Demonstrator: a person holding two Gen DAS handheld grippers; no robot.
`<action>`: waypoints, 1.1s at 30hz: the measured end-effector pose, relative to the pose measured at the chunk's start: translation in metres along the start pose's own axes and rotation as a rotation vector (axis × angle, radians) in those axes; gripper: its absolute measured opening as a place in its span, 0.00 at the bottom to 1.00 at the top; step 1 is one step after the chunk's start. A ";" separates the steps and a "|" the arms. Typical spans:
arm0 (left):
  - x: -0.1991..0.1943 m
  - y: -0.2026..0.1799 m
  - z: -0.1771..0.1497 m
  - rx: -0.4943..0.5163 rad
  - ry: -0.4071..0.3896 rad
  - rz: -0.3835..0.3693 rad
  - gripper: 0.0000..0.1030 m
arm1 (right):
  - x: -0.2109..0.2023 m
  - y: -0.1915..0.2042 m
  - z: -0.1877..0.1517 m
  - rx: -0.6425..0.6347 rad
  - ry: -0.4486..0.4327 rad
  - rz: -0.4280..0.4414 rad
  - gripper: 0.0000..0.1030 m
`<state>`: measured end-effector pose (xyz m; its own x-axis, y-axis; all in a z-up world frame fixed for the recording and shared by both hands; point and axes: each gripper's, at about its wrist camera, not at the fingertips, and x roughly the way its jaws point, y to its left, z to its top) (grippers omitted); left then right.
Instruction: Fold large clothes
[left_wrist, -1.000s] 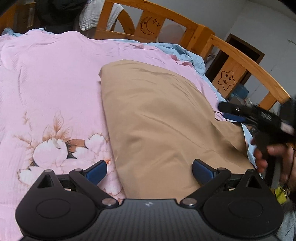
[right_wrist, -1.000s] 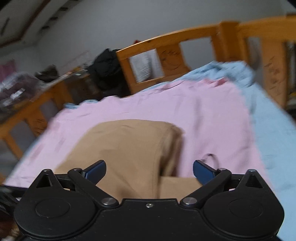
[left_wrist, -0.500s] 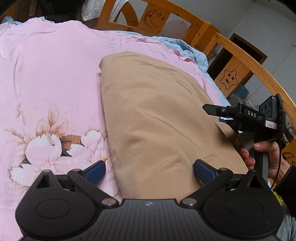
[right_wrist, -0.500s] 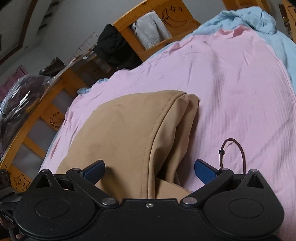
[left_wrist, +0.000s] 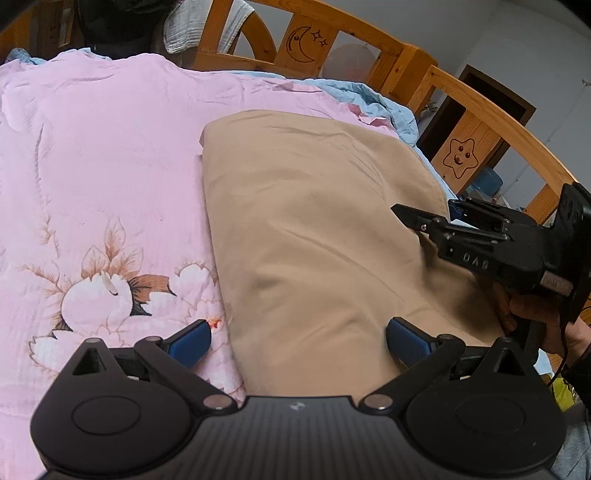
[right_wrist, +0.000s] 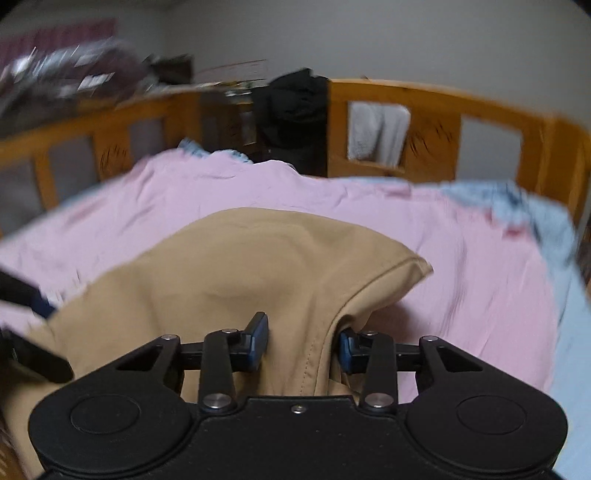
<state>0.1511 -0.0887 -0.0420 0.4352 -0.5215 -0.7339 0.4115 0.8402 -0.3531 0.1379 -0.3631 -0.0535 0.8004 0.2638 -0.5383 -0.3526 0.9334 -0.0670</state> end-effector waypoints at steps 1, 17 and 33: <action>0.000 0.000 0.000 -0.004 0.001 -0.001 1.00 | 0.000 0.003 -0.001 -0.028 -0.002 -0.011 0.40; 0.013 0.024 0.011 -0.094 0.031 -0.154 0.94 | 0.031 -0.088 -0.036 0.663 0.088 0.309 0.74; 0.029 0.005 0.021 -0.119 0.090 -0.101 0.82 | 0.035 -0.082 -0.038 0.681 0.125 0.285 0.50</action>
<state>0.1825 -0.1028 -0.0524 0.3207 -0.5934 -0.7382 0.3497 0.7985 -0.4899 0.1765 -0.4398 -0.0987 0.6477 0.5262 -0.5510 -0.1278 0.7880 0.6023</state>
